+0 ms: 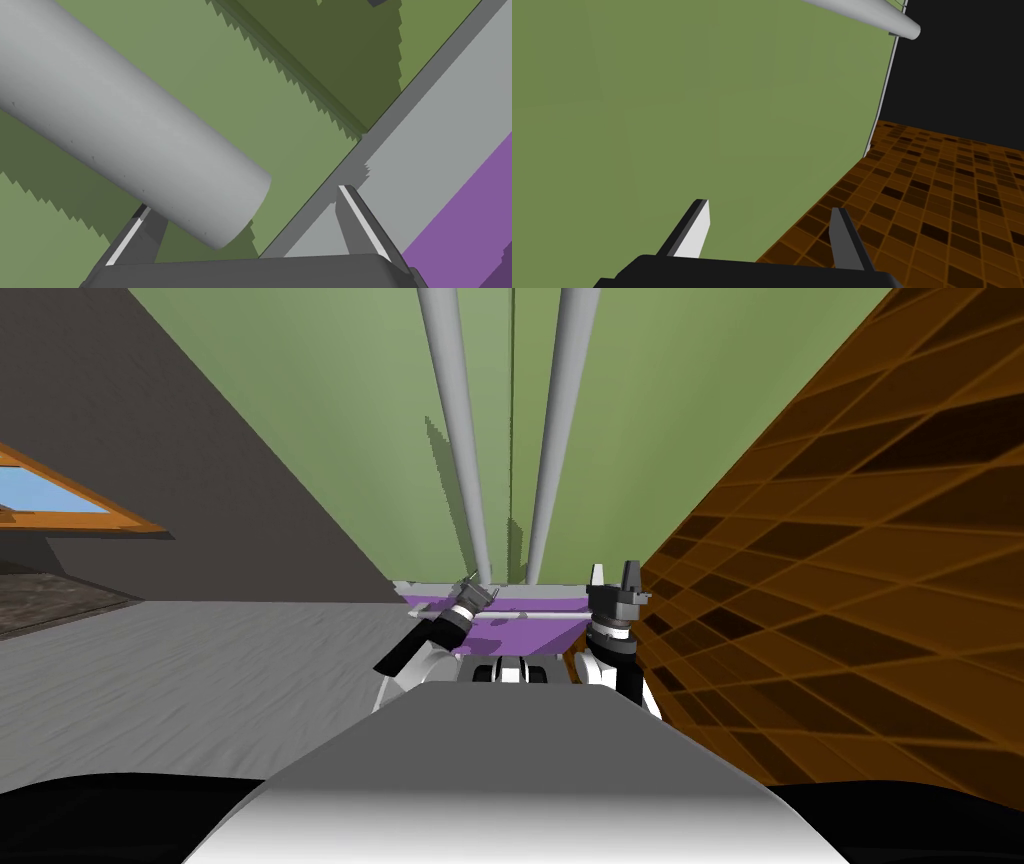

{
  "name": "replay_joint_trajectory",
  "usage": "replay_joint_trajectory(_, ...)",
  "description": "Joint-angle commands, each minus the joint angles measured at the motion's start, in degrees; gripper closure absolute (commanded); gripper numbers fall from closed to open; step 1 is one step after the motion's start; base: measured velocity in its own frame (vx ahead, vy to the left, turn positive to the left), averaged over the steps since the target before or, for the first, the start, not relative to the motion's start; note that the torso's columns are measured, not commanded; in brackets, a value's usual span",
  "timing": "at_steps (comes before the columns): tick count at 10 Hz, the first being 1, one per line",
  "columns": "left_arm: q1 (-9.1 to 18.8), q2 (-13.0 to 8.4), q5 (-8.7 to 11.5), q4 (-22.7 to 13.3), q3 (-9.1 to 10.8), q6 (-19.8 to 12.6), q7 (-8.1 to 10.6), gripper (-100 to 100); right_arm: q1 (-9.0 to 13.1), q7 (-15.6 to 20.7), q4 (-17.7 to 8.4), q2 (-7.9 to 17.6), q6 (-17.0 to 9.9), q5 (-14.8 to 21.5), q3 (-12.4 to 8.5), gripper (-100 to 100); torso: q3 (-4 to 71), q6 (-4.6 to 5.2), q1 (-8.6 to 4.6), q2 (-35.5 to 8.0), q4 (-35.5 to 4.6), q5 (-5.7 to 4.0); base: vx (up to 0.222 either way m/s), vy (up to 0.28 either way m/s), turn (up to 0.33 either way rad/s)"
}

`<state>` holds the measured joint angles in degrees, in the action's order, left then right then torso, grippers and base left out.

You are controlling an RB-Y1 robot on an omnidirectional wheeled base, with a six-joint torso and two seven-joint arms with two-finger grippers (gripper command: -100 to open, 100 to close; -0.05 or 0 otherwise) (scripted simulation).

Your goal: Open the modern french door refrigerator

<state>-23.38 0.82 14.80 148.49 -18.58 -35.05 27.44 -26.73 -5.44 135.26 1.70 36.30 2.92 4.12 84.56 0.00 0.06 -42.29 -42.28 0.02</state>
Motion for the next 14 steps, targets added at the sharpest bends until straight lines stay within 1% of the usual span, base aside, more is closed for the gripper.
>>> replay_joint_trajectory(1, 0.68, 0.44, -0.32, 0.90, 0.01, -1.51, 0.34, -100, 0.00, 0.00, 0.00, 0.00, 0.00, 0.00, 0.00, 0, 0.00, 0.00, -0.01, 0.00, 0.00, 0.00, 0.082, -0.028, 0.030)
replay_joint_trajectory(2, 0.98, 0.61, -0.51, 1.26, -0.01, -2.20, 0.46, -100, -0.01, 0.00, 0.00, 0.00, 0.00, 0.00, 0.00, 0, 0.13, 0.00, -0.12, 0.23, 0.05, -0.03, 0.117, -0.035, 0.041)
replay_joint_trajectory(3, 0.78, 0.53, -0.42, 0.92, -0.03, -1.51, 0.32, -100, -0.01, 0.00, 0.01, 0.00, 0.00, 0.00, 0.00, 0, 0.18, 0.00, -0.13, 0.28, 0.08, -0.04, 0.042, -0.014, 0.024)
replay_joint_trajectory(4, 0.09, 0.10, 0.04, 0.19, 0.04, -0.12, 0.09, 100, 0.00, 0.00, 0.00, 0.00, 0.00, 0.00, 0.00, 0, 0.15, 0.09, -0.06, 0.17, 0.06, -0.03, -0.066, 0.030, -0.027)
replay_joint_trajectory(5, 0.43, 0.37, -0.21, 0.94, 0.15, -0.94, 0.27, 100, 0.01, 0.00, 0.00, 0.01, 0.00, 0.00, -0.01, 0, -0.01, 0.19, -0.08, -0.02, 0.10, -0.02, -0.035, 0.035, 0.016)
replay_joint_trajectory(6, 2.04, -0.81, 1.41, 0.69, -0.08, -1.27, 0.46, 100, 0.00, 0.00, 0.00, 0.01, 0.00, 0.00, -0.01, 0, -0.08, 0.24, -0.38, -0.01, 0.14, -0.10, -0.086, 0.200, -0.169)
replay_joint_trajectory(7, 2.81, -1.45, 2.23, 0.47, -0.32, -1.68, 0.56, 100, 0.02, 0.00, 0.00, 0.02, 0.00, 0.00, -0.02, 0, -0.13, 0.28, -0.09, -0.20, 0.00, -0.08, -0.193, 0.259, -0.253)
replay_joint_trajectory(8, 3.58, -2.08, 3.06, 0.25, -0.56, -2.08, 0.66, 100, 0.03, 0.00, -0.01, 0.02, -0.01, 0.00, -0.02, 0, -0.34, 0.11, -0.01, -0.55, -0.16, -0.01, -0.227, 0.233, -0.205)
replay_joint_trajectory(10, 5.12, -3.35, 4.70, -0.19, -1.03, -2.89, 0.86, 100, 0.03, 0.00, -0.01, 0.02, -0.01, 0.00, -0.02, 0, -0.38, 0.02, -0.25, -0.57, -0.25, -0.09, -0.171, 0.192, -0.169)
replay_joint_trajectory(12, 6.66, -4.62, 6.35, -0.63, -1.51, -3.69, 1.07, 100, 0.02, 0.00, -0.01, 0.02, -0.01, 0.00, -0.02, 0, -0.08, 0.18, -0.52, -0.23, -0.21, -0.21, -0.174, 0.193, -0.157)
replay_joint_trajectory(14, 8.20, -5.90, 8.00, -1.07, -1.98, -4.50, 1.27, 100, 0.02, 0.00, -0.01, 0.02, -0.01, 0.00, -0.02, 0, -0.08, 0.14, -0.39, -0.27, -0.28, -0.17, -0.186, 0.188, -0.168)
